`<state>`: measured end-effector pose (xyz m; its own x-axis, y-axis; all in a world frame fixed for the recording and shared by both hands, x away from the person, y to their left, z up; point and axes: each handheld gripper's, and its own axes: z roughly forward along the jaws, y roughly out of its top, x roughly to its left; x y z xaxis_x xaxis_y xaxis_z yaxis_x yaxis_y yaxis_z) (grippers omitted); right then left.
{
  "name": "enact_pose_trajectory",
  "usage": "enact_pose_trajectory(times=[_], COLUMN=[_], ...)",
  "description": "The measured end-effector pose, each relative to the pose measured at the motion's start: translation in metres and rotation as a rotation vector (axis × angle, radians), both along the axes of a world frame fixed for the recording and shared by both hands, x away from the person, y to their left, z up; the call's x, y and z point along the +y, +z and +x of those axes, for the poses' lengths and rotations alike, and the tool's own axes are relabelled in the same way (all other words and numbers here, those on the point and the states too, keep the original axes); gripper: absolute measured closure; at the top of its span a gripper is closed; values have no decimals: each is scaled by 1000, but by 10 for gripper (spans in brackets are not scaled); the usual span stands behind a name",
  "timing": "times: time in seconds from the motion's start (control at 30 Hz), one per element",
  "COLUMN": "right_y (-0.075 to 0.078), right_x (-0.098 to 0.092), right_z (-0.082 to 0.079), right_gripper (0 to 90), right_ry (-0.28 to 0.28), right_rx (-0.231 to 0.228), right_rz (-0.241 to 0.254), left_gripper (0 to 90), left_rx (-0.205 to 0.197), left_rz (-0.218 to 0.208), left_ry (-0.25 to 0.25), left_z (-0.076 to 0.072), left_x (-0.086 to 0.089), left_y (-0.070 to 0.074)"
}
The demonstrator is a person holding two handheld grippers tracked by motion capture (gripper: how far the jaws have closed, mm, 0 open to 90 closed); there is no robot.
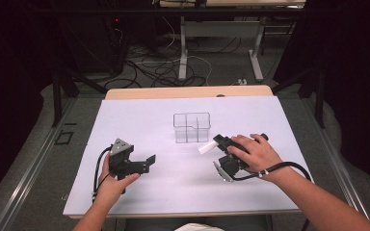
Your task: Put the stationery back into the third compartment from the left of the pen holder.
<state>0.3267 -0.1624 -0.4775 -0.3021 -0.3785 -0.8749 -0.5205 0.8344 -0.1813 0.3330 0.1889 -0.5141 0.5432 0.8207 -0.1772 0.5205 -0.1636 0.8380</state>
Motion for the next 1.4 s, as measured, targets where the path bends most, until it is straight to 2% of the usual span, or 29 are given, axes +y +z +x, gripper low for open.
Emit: enact_pose_trajectory(times=[0.1, 0.2, 0.23, 0.3, 0.37, 0.5, 0.57, 0.63, 0.73, 0.8, 0.83, 0.93, 1.0, 1.03, 1.1, 1.23, 1.3, 1.4], right_y=[-3, -6, -6, -7, -8, -12, -14, -15, -17, -19, -18, -20, -23, -23, -24, -27, -27, -27], right_x=[3, 7, 8, 10, 13, 17, 17, 18, 17, 17, 18, 18, 18, 19, 20, 21, 21, 21], right_z=[-1, -2, -4, -6, -8, -12, -13, -15, -14, -15, -15, -15, -16, -16, -16, -16, -17, -18], right_gripper=[670, 669, 670, 670, 670, 669, 669, 669, 669, 669, 669, 669, 669, 669, 669, 669, 669, 669], right_ry=[50, 86, 98, 108, 131, 152, 157, 158, 165, 152, 167, 183, 178, 198, 202, 215, 220, 223], right_rx=[-51, -66, -83, -95, -119, -142, -153, -147, -162, -160, -164, -164, -156, -163, -164, -164, -164, -162], right_rz=[-31, -44, -67, -94, -123, -150, -161, -168, -192, -188, -214, -210, -206, -216, -232, -229, -224, -220], left_gripper=[22, 46, 54, 104, 160, 182, 213, 241, 270, 280, 288, 320, 325, 327, 329, 348, 386, 404], left_rx=[-3, -9, -10, 9, 21, 27, 30, 26, 24, 20, 24, 48, 71, 83, 115, 156, 179, 185], left_rz=[-1, -24, -27, -30, -17, -14, 2, 15, 40, 60, 63, 65, 68, 77, 93, 131, 144, 156], left_ry=[-23, -48, -57, -90, -114, -153, -186, -216, -271, -301, -316, -369, -386, -398, -426, -461, -484, -499], left_z=[0, 0, 1, 2, 5, 11, 14, 16, 19, 21, 21, 22, 22, 22, 21, 23, 26, 28], left_x=[-3, -7, -9, -13, -17, -29, -37, -47, -61, -70, -75, -88, -96, -100, -108, -122, -127, -134], left_y=[5, 12, 15, 22, 27, 36, 40, 44, 48, 49, 50, 51, 52, 52, 53, 51, 50, 48])
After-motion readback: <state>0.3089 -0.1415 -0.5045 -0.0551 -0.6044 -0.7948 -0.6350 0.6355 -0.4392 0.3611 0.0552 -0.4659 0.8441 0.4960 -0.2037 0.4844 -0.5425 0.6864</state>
